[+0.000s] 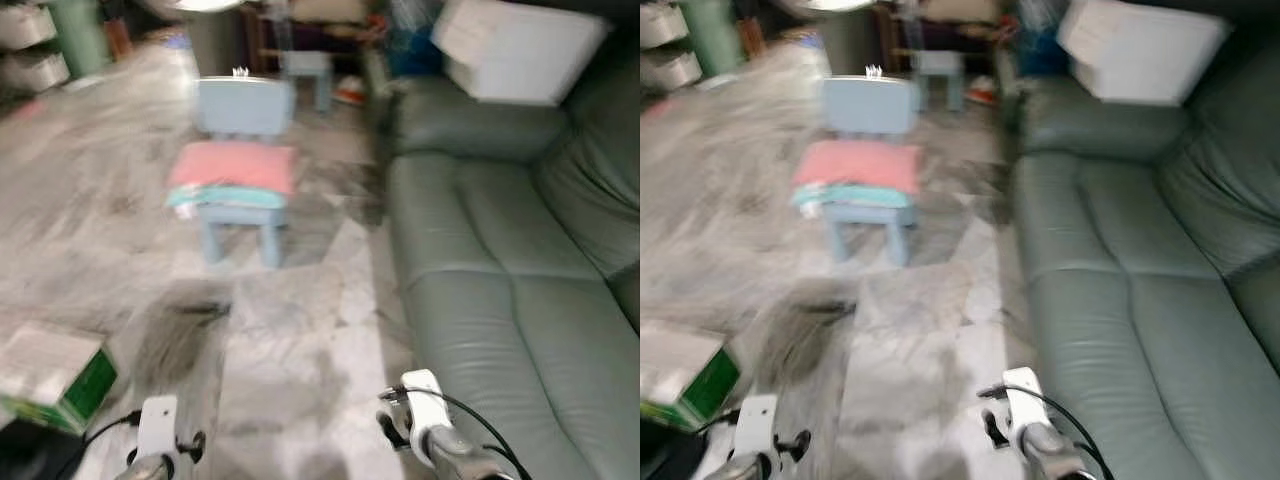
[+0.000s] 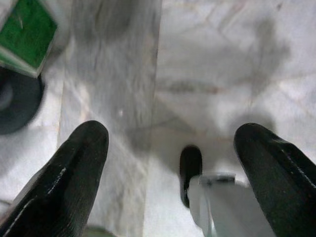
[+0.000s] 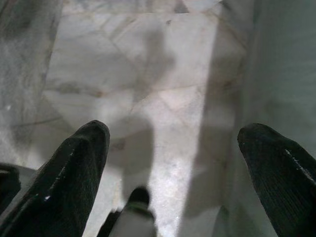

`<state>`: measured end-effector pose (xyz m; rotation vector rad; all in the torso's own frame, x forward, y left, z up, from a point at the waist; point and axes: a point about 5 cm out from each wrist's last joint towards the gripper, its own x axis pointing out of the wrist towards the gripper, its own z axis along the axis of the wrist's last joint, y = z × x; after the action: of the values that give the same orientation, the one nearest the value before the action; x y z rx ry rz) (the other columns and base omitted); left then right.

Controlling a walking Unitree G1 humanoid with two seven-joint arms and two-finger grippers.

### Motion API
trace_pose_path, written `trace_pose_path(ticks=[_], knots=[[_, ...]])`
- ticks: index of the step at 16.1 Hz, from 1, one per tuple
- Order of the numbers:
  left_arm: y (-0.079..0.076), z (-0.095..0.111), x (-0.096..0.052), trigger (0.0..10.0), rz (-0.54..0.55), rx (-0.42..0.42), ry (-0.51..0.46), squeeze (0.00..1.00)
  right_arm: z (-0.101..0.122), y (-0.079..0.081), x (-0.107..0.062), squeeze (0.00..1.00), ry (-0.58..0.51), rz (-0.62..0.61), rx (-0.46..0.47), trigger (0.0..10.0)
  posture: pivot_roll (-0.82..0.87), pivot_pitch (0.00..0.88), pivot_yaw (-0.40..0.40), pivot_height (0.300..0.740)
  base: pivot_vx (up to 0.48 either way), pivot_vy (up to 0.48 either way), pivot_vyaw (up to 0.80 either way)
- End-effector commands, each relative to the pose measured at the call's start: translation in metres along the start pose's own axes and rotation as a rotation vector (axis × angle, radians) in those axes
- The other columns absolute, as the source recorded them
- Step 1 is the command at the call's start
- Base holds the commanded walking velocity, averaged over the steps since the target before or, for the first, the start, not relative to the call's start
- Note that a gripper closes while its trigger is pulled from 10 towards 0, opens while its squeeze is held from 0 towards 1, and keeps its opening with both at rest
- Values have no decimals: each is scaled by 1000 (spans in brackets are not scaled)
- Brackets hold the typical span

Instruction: Move the pillow to the sofa

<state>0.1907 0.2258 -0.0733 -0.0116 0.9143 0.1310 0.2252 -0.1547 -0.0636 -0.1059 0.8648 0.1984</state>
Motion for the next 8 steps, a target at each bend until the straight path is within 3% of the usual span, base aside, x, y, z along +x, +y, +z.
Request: trace_pose_path(ticks=[1,3,8], knots=[[-8,2,1,10000,-19,-2,-8,0,-9,-14,-4,0,27,-40,14,10000,-92,33,-35,740,352,0,0],[-8,2,1,10000,-18,-9,-9,0,-8,-13,-3,0,27,-40,15,10000,-92,35,-35,740,294,0,0],[-6,2,1,10000,-4,-35,-4,0,-11,-10,-3,0,33,-40,18,10000,-95,36,-33,740,0,0,0]])
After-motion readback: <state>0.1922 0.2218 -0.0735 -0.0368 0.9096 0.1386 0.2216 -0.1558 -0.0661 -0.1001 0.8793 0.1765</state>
